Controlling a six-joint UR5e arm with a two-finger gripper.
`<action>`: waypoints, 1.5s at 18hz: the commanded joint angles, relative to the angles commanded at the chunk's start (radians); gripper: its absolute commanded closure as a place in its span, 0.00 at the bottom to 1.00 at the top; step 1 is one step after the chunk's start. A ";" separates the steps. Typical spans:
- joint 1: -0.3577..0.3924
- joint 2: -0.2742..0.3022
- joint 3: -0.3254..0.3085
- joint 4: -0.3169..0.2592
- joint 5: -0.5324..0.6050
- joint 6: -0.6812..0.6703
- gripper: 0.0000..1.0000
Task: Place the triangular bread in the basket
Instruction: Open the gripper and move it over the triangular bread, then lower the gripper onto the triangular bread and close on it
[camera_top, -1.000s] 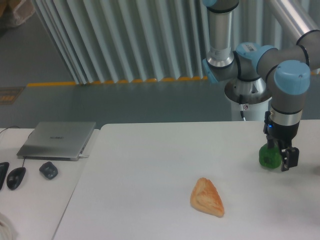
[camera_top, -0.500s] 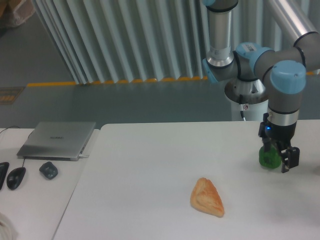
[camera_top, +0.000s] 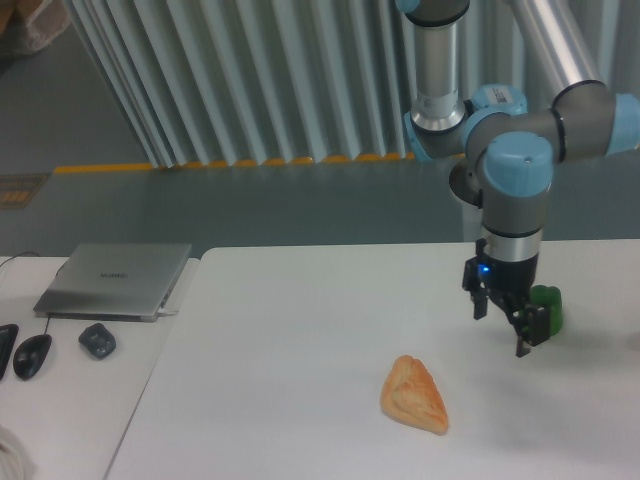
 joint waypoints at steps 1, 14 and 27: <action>-0.018 -0.003 0.000 0.002 0.005 -0.031 0.00; -0.147 -0.066 0.005 0.071 0.122 -0.353 0.00; -0.213 -0.156 0.012 0.078 0.195 -0.369 0.00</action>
